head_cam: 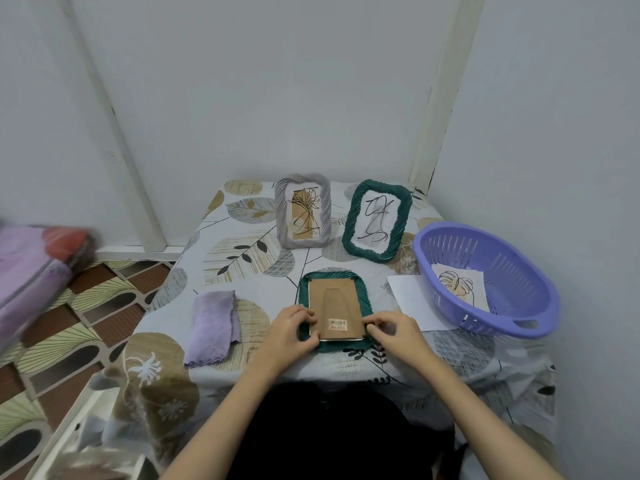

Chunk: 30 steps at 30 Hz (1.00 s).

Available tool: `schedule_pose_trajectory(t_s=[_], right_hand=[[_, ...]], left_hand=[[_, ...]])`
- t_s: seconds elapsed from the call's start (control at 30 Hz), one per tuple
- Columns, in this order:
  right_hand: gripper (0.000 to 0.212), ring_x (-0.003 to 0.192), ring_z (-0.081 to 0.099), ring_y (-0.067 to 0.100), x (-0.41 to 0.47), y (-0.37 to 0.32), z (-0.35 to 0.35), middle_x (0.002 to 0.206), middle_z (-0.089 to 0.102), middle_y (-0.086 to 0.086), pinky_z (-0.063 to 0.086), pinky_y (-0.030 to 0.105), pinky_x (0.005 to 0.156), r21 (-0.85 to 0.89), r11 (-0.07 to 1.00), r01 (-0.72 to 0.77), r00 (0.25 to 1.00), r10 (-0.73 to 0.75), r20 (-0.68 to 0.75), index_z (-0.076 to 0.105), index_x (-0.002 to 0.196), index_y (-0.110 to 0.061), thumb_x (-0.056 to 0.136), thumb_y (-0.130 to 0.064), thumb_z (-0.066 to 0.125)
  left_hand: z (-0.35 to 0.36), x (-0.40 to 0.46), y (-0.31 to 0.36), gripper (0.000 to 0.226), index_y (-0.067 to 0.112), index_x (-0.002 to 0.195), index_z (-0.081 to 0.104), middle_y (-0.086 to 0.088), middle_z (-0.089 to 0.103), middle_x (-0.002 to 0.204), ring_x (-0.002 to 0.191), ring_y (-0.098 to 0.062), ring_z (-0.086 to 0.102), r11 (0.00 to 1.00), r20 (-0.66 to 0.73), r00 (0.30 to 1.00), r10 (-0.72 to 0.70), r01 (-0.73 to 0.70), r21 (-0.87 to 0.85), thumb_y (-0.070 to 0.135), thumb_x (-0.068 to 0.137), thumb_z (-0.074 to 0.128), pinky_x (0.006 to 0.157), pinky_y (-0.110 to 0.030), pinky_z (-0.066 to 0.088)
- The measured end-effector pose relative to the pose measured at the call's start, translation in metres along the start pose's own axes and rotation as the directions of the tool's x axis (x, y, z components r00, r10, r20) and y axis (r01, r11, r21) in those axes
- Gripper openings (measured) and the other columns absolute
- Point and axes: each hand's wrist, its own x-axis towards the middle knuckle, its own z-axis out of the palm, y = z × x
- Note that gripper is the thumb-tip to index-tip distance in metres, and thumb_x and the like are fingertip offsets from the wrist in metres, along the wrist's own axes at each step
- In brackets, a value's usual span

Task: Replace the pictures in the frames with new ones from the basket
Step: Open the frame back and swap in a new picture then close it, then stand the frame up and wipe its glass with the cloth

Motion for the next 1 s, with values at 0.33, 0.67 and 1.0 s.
schedule_pose_trajectory(t_s=[0.33,0.67,1.0], right_hand=[[0.035,0.101,0.057,0.024,-0.001,-0.021,0.003,0.119,0.061,0.013,0.045,0.03,0.088,0.141,0.976,-0.169,0.985,0.17,0.008,0.053,0.126,-0.019,0.091,-0.019,0.052],[0.06,0.098,0.052,0.021,-0.013,-0.064,0.012,0.12,0.056,-0.004,0.05,0.035,0.077,-0.434,0.863,0.258,0.934,-0.338,-0.118,0.027,0.14,-0.04,0.088,-0.025,0.05],[0.045,0.103,0.063,0.02,-0.006,-0.06,0.009,0.117,0.063,0.009,0.051,0.04,0.093,0.752,0.652,-0.097,0.957,0.268,-0.108,0.048,0.124,-0.02,0.085,-0.003,0.061]], left_hand=[[-0.018,0.017,0.038,0.028,0.007,0.12,0.049,-0.012,0.06,0.114,0.095,-0.024,0.058,0.587,0.125,0.836,-0.534,0.473,-0.657,0.018,0.094,0.046,0.084,-0.036,0.047],[-0.028,0.028,0.051,0.028,0.012,0.12,0.049,-0.003,0.062,0.112,0.095,-0.017,0.061,0.145,0.293,0.894,-0.339,0.357,-0.923,0.023,0.097,0.037,0.073,-0.026,0.051],[-0.012,0.014,0.035,0.06,0.007,0.134,0.033,-0.012,0.059,0.115,0.091,-0.025,0.063,0.444,0.321,0.845,-0.428,0.506,-0.739,0.011,0.083,0.065,0.083,-0.038,0.053]])
